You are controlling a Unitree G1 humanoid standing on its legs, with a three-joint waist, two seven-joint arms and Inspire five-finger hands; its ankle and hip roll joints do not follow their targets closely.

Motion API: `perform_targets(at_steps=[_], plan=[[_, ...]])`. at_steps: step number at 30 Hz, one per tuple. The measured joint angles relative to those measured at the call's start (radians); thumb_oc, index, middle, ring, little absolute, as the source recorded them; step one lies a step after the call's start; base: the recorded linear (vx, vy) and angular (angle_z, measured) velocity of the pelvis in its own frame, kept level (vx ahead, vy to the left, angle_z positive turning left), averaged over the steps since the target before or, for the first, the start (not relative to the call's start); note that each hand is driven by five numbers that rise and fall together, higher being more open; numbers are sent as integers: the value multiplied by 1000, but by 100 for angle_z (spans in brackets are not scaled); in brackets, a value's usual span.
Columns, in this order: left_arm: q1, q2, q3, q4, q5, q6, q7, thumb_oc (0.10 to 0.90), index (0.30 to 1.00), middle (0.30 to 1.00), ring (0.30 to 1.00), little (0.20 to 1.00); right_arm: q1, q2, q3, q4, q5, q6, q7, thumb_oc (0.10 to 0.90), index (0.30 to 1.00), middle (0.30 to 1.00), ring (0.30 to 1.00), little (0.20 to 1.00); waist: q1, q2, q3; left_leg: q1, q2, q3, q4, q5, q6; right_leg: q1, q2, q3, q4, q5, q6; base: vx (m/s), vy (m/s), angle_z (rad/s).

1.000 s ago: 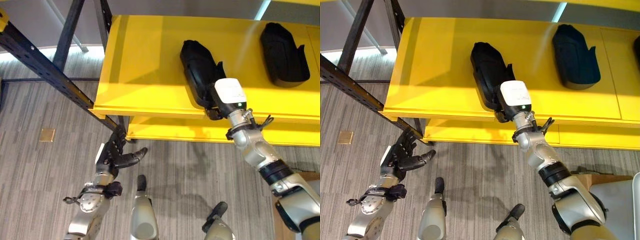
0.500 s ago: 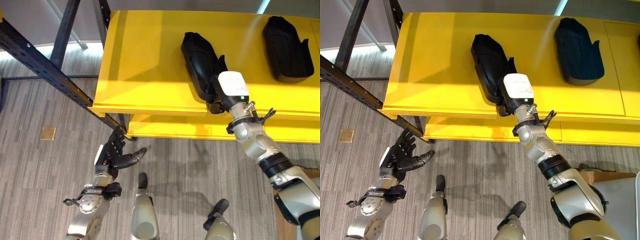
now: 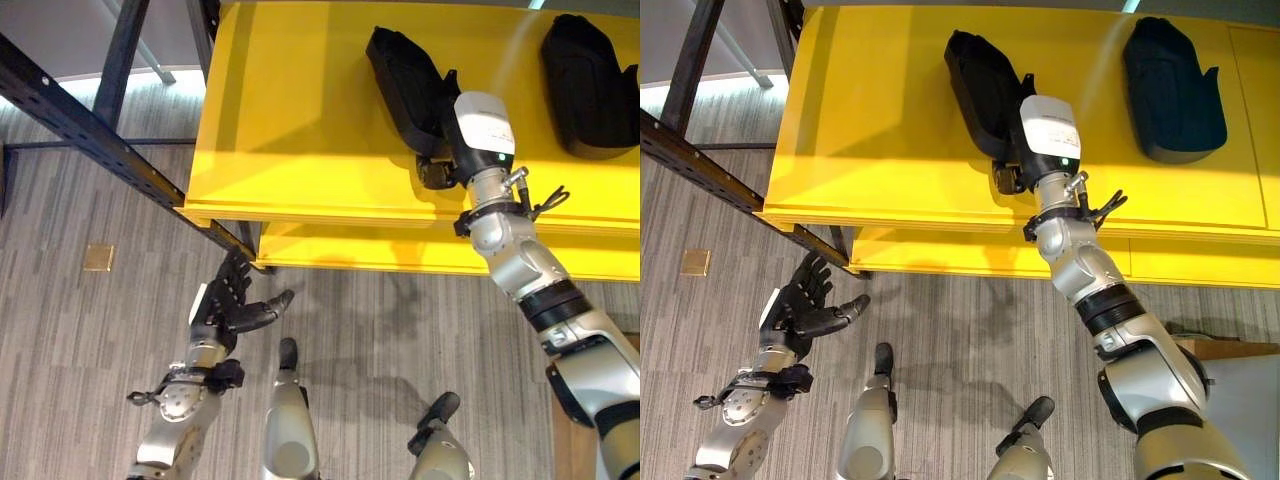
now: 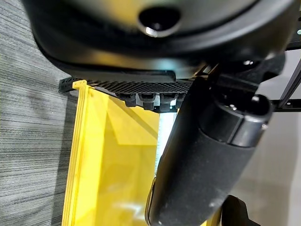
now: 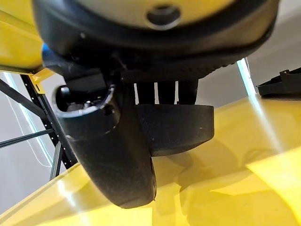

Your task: Move parts from the plastic box to the shelf.

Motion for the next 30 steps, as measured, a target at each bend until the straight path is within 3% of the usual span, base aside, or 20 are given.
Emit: perform_targets(at_steps=[30], plan=[[-16,7,-23,5,-1,-5,10,900,1000,1000,1000,1000,-29,108,-45,131,101,23,-99,400,300,300,300,300,20,5,3,-52,-31,-20,7,9,12,-34,-33,-20,24,0,0,1,5,2]])
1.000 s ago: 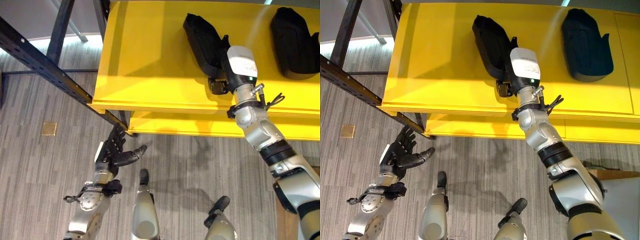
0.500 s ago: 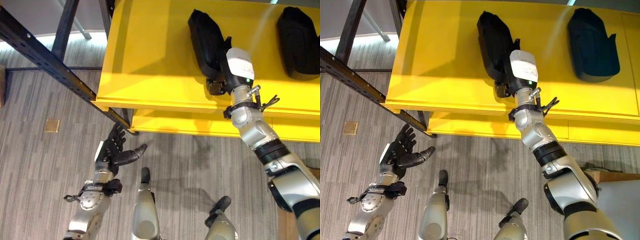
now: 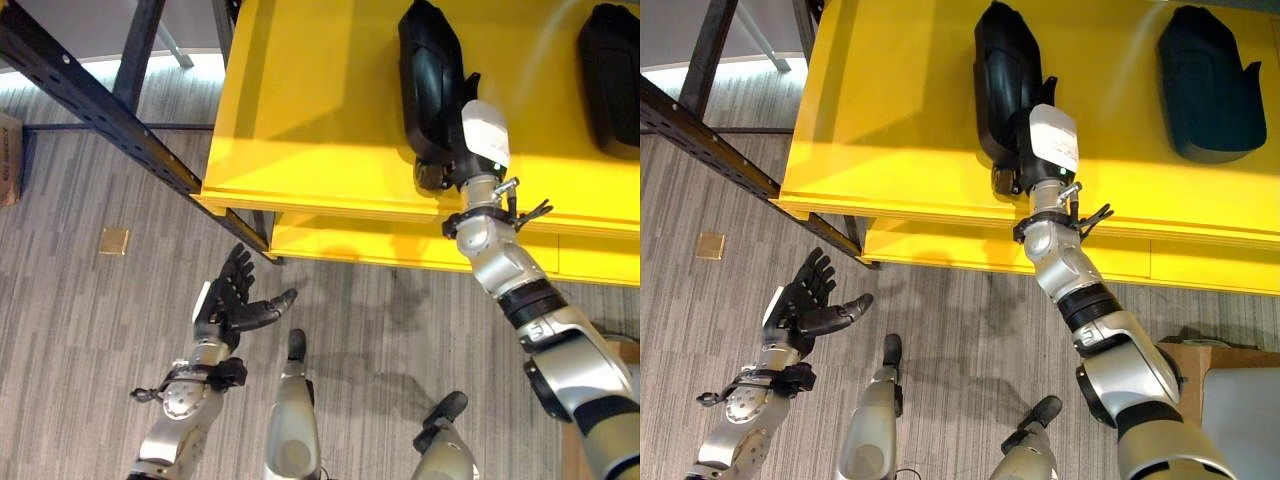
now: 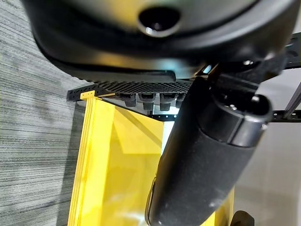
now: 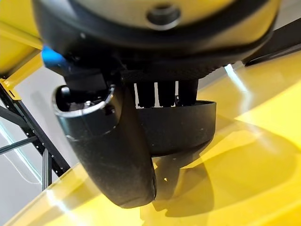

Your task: Move parts from the plastic box to the shelf.

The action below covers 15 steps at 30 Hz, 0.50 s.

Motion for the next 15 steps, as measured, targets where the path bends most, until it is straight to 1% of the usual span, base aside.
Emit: perform_targets(at_steps=[7,11,15], plan=[[-6,2,-7,1,0,0,18,900,1000,1000,1000,1000,-3,19,-33,32,24,1,-47,400,300,300,300,300,-1,2,1,0,-1,-1,2,0,0,0,-2,0,4,0,0,0,0,0],[-6,2,-8,1,0,0,19,900,1000,1000,1000,1000,-3,19,-49,36,24,3,-72,400,300,300,300,300,-2,13,7,0,-1,-2,2,2,3,-1,-3,0,7,0,0,0,0,0],[-5,2,-8,1,0,-1,19,900,1000,1000,1000,1000,-3,18,-58,41,24,6,-78,400,300,300,300,300,-3,15,8,0,-1,-2,2,3,4,-1,-3,1,9,0,0,0,0,0]])
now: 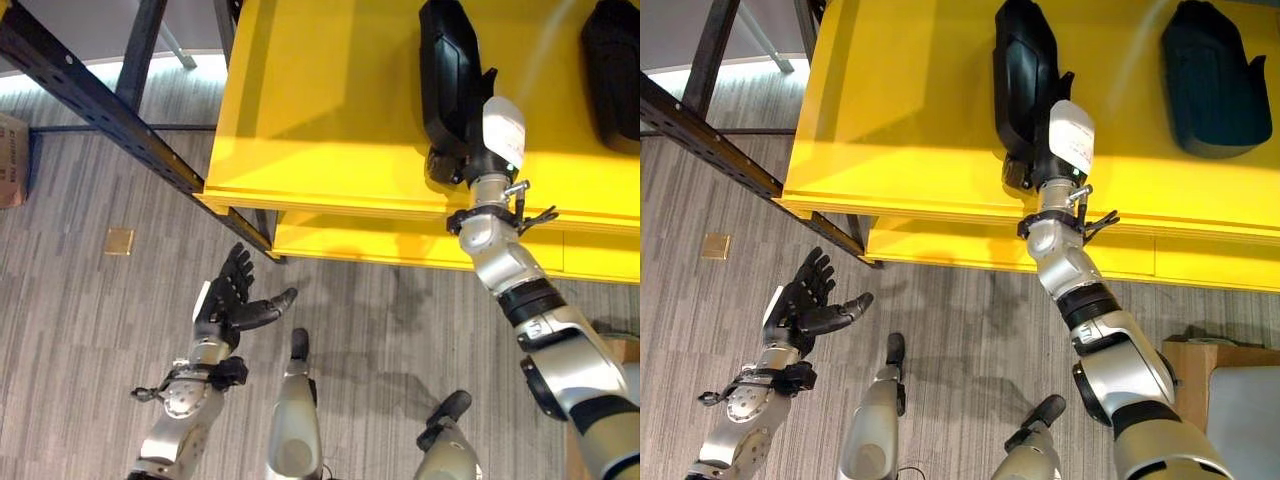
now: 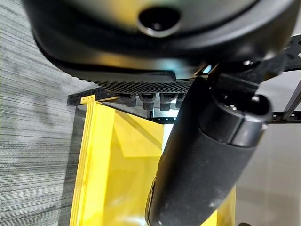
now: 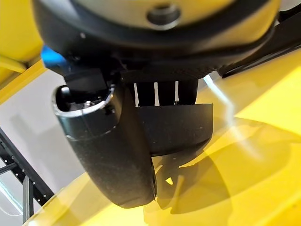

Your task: Move parts from the plastic box to the shelf.

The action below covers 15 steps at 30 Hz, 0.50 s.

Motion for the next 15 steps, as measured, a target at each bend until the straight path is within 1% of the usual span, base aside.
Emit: perform_targets(at_steps=[15], plan=[[-4,0,-11,0,0,0,0,900,1000,1000,1000,1000,0,-2,-4,0,-1,6,0,400,300,300,300,300,-7,0,0,0,0,1,0,0,0,-3,-1,2,3,0,0,0,0,0]])
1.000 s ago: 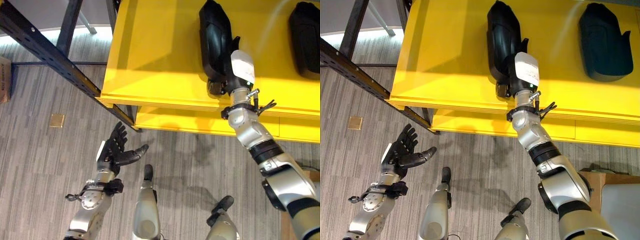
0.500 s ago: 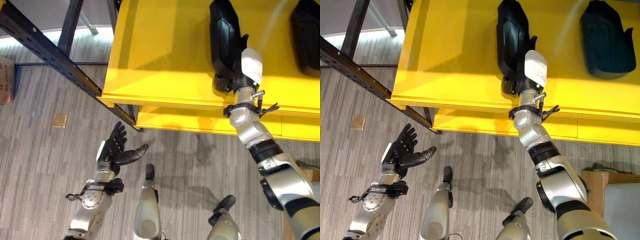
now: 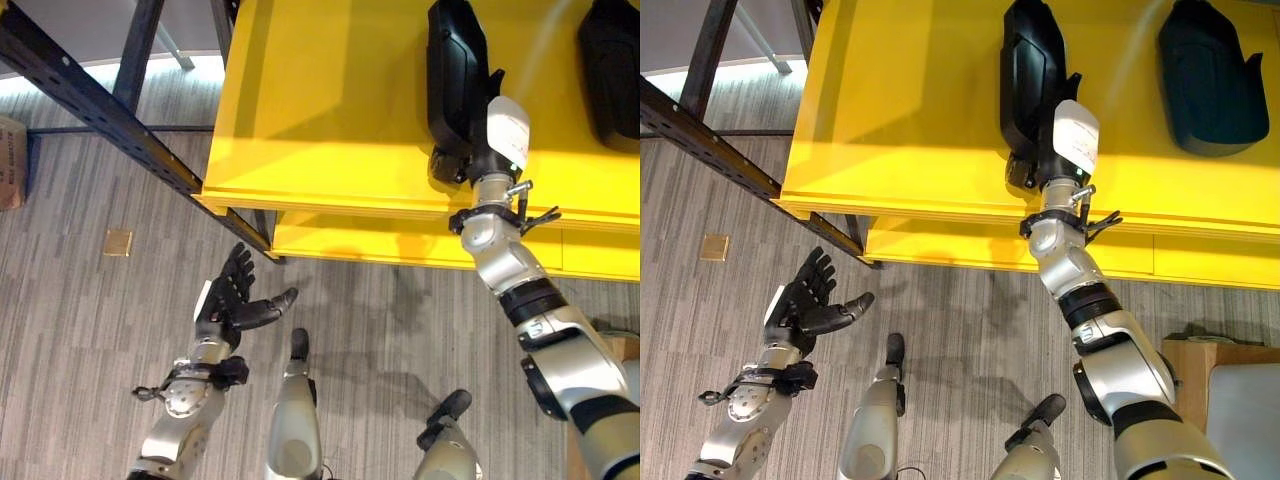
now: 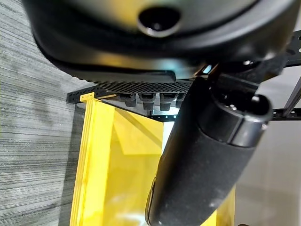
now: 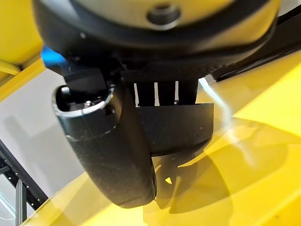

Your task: Move parts from the plastic box to the shelf.

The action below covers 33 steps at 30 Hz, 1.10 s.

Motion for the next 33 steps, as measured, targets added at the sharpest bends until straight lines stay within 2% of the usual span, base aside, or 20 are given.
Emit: perform_targets(at_steps=[14,33], plan=[[5,27,2,0,0,-16,-7,900,1000,1000,1000,1000,-44,-129,104,0,-50,0,92,400,300,300,300,300,-13,-1,0,-2,0,3,-4,0,0,-12,-1,3,6,0,0,1,-1,-1],[11,27,4,0,-1,-17,-8,900,1000,1000,1000,1000,-72,-132,159,0,-90,-4,136,400,300,300,300,300,-13,-1,1,-7,0,5,-4,2,1,-21,-3,6,14,0,0,1,-1,-1]])
